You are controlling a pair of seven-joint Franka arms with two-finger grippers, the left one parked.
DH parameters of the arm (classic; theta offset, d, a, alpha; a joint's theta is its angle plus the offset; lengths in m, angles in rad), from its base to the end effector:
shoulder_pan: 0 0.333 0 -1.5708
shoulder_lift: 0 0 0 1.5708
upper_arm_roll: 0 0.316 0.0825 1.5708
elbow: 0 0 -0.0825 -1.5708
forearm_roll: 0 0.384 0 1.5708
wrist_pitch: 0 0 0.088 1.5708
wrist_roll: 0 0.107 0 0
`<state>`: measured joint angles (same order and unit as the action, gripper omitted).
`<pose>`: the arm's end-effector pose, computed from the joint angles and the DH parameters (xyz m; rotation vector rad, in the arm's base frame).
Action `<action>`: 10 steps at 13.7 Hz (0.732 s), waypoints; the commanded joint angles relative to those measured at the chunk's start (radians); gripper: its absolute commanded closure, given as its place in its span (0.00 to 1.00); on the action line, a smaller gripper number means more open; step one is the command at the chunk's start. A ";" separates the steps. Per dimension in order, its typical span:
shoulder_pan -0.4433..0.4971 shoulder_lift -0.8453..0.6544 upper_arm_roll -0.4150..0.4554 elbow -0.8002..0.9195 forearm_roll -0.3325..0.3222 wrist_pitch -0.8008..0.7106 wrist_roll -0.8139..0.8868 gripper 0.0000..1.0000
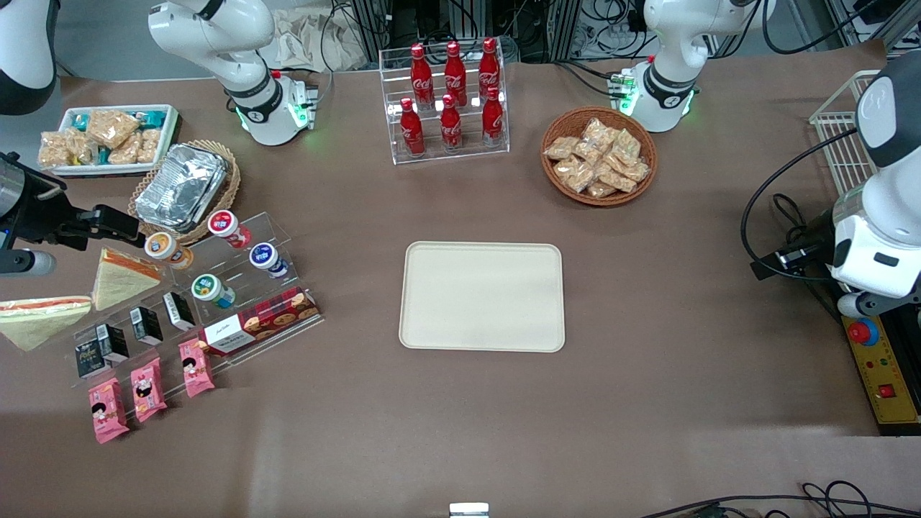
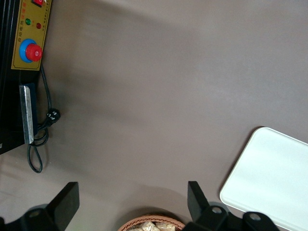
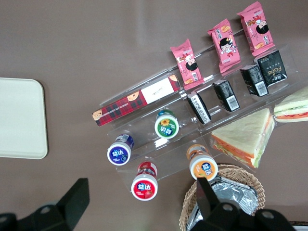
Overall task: Place sandwich on tray
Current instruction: 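Move the right gripper toward the wrapped sandwiches in the acrylic rack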
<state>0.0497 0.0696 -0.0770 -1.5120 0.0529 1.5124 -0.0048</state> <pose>0.5695 -0.0080 0.6083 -3.0910 0.0328 0.1055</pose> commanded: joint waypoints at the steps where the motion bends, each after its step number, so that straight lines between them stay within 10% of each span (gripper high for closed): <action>1: -0.007 -0.001 0.005 0.009 0.005 0.012 -0.006 0.01; 10: -0.046 0.002 -0.001 0.001 -0.002 0.012 -0.007 0.01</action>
<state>0.0295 0.0701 -0.0834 -1.5138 0.0520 1.5203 -0.0035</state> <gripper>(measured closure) 0.009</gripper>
